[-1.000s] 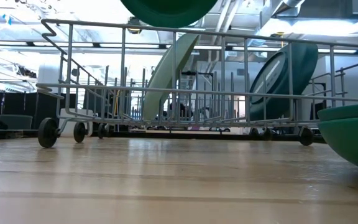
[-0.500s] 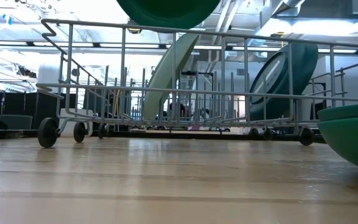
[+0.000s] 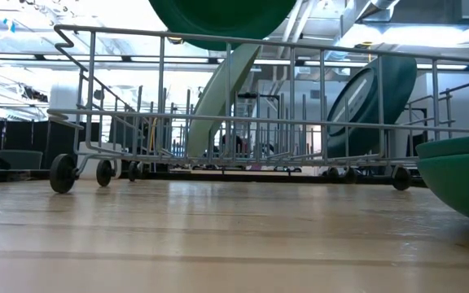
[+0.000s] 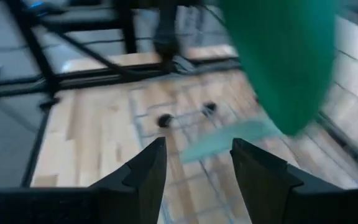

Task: Sort dishes
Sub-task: Put a green plate in the dish rack

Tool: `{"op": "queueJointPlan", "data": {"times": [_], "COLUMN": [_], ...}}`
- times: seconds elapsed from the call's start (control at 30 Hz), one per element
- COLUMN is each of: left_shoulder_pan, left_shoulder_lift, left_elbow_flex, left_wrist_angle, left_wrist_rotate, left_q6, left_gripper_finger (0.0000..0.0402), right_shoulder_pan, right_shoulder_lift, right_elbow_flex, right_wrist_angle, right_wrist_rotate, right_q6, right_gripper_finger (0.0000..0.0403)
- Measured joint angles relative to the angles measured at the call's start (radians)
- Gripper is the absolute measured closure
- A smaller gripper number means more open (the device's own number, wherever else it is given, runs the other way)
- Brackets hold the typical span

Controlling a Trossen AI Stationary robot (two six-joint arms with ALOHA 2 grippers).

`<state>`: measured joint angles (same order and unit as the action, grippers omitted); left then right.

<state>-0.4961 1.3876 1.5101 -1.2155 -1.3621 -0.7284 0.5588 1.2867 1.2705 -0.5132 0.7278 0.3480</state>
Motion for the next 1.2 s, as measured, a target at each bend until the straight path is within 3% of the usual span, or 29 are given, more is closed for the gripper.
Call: {"op": "queueJointPlan", "data": {"times": [0.1,0.23,0.57,0.8,1.2], "left_shoulder_pan": [0.0,0.0,0.0,0.0,0.0], "left_shoulder_lift": [0.0,0.0,0.0,0.0,0.0], "left_elbow_flex": [0.0,0.0,0.001,0.001,0.001], "left_wrist_angle": [0.0,-0.002,-0.005,0.0,0.003], "left_wrist_rotate": [0.0,0.001,0.002,0.004,-0.003], "left_q6": [0.002,0.005,0.005,-0.001,-0.051], "left_gripper_finger": [0.0391,0.0391,0.0391,0.0391,0.0391], "right_shoulder_pan": [0.0,-0.007,0.087,0.119,-0.017], "right_shoulder_lift": [0.055,0.091,-0.074,-0.159,-0.319], "right_elbow_flex": [0.0,0.0,-0.011,-0.194,-0.363], "right_wrist_angle": [0.106,0.151,-0.019,0.077,0.289], "right_wrist_rotate": [-0.034,-0.07,-0.076,-0.075,-0.068], "right_q6": [-0.188,-0.3,-0.238,-0.296,-0.357], "right_gripper_finger": [0.0217,0.0217,0.0217,0.0217,0.0217]}}
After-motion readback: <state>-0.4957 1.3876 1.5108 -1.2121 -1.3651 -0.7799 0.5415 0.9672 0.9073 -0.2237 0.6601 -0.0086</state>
